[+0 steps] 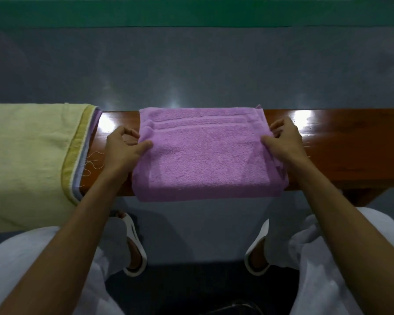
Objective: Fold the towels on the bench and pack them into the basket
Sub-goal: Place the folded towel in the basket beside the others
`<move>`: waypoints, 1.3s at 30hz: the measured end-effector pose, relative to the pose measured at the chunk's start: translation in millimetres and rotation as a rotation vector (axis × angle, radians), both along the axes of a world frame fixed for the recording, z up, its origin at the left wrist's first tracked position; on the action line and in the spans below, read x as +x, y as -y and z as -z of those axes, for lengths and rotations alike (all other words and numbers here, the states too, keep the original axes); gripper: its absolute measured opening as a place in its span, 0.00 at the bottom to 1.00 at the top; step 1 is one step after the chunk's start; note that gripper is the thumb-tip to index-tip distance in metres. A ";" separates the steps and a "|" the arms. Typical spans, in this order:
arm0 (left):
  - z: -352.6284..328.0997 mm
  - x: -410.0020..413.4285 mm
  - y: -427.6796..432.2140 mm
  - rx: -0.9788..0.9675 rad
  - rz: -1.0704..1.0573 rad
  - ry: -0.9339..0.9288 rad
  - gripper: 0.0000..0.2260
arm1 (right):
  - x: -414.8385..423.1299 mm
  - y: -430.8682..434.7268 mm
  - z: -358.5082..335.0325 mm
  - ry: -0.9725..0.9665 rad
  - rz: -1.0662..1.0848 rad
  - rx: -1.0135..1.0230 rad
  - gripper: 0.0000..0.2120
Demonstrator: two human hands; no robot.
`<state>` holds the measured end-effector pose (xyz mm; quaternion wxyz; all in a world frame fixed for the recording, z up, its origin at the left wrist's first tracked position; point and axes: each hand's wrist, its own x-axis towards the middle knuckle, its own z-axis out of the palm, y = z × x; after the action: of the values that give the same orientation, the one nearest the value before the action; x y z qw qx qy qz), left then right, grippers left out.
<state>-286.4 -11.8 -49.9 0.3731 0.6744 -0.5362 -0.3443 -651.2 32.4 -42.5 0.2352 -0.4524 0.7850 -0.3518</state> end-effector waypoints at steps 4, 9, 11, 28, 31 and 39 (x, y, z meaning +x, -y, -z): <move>-3.1 1.9 -1.4 0.014 -0.030 -0.044 0.19 | -1.9 -2.1 -4.2 0.014 -0.149 -0.023 0.20; -4.2 -1.6 -2.7 0.034 -0.061 -0.071 0.21 | -3.4 -2.0 -0.5 0.088 -0.136 -0.041 0.13; -4.2 -0.6 -1.9 0.029 -0.071 -0.065 0.23 | -4.2 -1.8 -0.7 0.141 -0.117 -0.043 0.14; -1.5 24.7 8.4 0.027 0.335 0.134 0.16 | -14.8 -3.9 -1.9 0.016 -0.259 0.005 0.17; -2.3 24.5 8.1 -0.002 0.282 0.179 0.15 | -13.3 -7.0 -6.0 0.004 -0.242 -0.059 0.16; -6.9 23.3 3.7 -0.160 0.198 0.285 0.11 | -12.5 -13.7 -12.1 -0.139 -0.218 -0.167 0.14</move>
<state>-263.1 -15.5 -43.0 0.3101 0.6284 -0.6729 -0.2368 -663.7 46.2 -30.4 0.1786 -0.5763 0.7135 -0.3562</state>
